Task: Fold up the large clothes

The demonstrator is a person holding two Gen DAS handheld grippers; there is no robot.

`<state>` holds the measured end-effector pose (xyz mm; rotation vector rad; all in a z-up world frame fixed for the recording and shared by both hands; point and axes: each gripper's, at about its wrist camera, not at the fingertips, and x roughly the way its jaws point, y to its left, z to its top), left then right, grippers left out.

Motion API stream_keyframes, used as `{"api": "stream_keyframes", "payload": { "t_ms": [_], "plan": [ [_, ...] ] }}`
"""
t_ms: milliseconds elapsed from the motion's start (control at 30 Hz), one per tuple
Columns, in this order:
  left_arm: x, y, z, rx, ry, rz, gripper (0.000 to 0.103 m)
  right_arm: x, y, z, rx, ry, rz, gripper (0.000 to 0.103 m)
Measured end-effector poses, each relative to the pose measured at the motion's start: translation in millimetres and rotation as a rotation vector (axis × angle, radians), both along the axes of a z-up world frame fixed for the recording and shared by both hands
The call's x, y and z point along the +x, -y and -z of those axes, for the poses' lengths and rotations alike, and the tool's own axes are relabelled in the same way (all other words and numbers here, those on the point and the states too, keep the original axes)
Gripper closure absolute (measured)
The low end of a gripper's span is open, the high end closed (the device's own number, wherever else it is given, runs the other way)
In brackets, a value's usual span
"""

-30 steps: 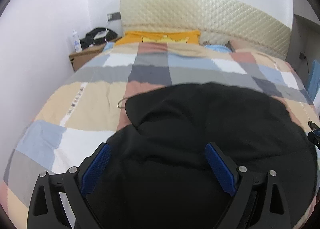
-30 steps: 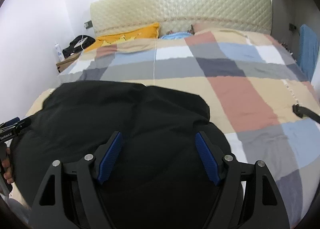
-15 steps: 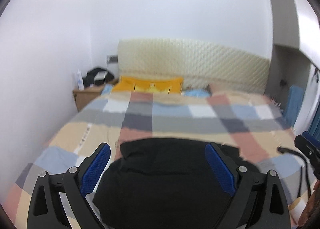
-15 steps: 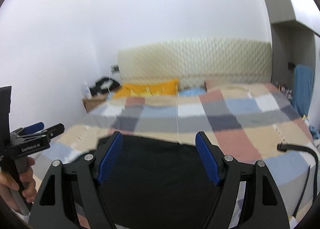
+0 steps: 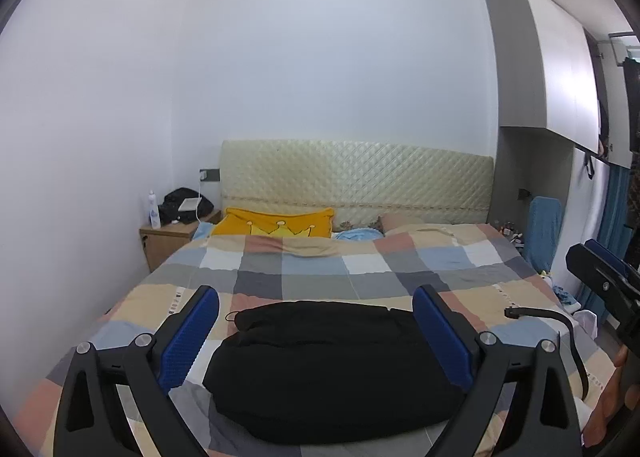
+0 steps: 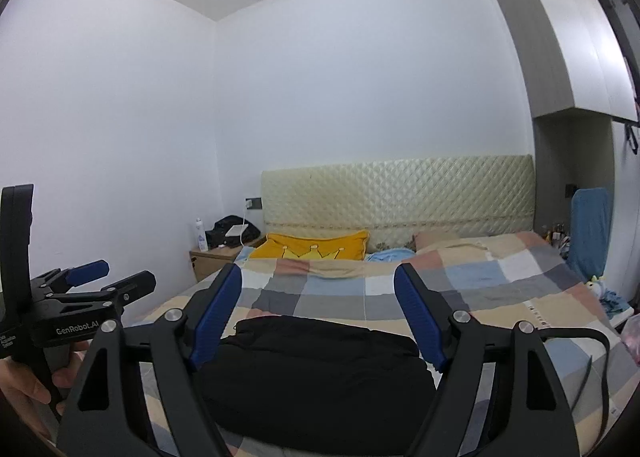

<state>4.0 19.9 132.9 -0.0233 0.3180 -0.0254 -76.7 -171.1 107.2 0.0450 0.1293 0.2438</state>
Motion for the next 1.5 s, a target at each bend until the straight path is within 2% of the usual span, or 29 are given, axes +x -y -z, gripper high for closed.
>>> {"api": "stream_keyframes", "payload": {
  "t_ms": [200,300,400,567,733,967,1100,1333,1400,1433,1467,1500],
  "plan": [
    [-38,10,-1,0.039,0.023,0.007,0.001,-35,2,0,0.027,0.020,-0.010,0.023],
    [-55,11,1,-0.002,0.023,0.017,0.001,-49,4,2,0.038,0.030,-0.012,0.023],
    [-64,9,5,-0.010,0.021,-0.004,0.001,-61,7,9,0.062,0.030,-0.004,0.023],
    [-76,6,14,-0.034,0.006,0.010,0.001,-73,6,26,0.043,-0.002,0.010,0.022],
    [-68,6,33,-0.069,-0.080,0.062,0.001,-68,0,45,0.005,-0.064,0.015,0.022],
    [-53,6,61,-0.046,-0.154,0.033,0.001,-54,-5,79,-0.038,-0.154,0.013,0.022],
    [-41,1,76,-0.027,-0.194,-0.017,0.001,-43,3,92,-0.038,-0.193,0.032,0.021],
    [-31,5,87,0.002,-0.208,-0.027,0.001,-35,12,104,-0.024,-0.221,0.077,0.017],
    [-30,5,88,-0.002,-0.211,-0.018,0.001,-32,12,106,-0.023,-0.228,0.077,0.015],
    [-30,6,89,-0.002,-0.215,-0.017,0.001,-33,10,107,-0.026,-0.230,0.081,0.011],
    [-28,6,89,-0.001,-0.217,-0.017,0.001,-32,10,107,-0.027,-0.231,0.087,0.001],
    [-27,7,90,0.001,-0.221,-0.019,0.001,-32,11,108,-0.028,-0.229,0.101,0.000]
  ]
}}
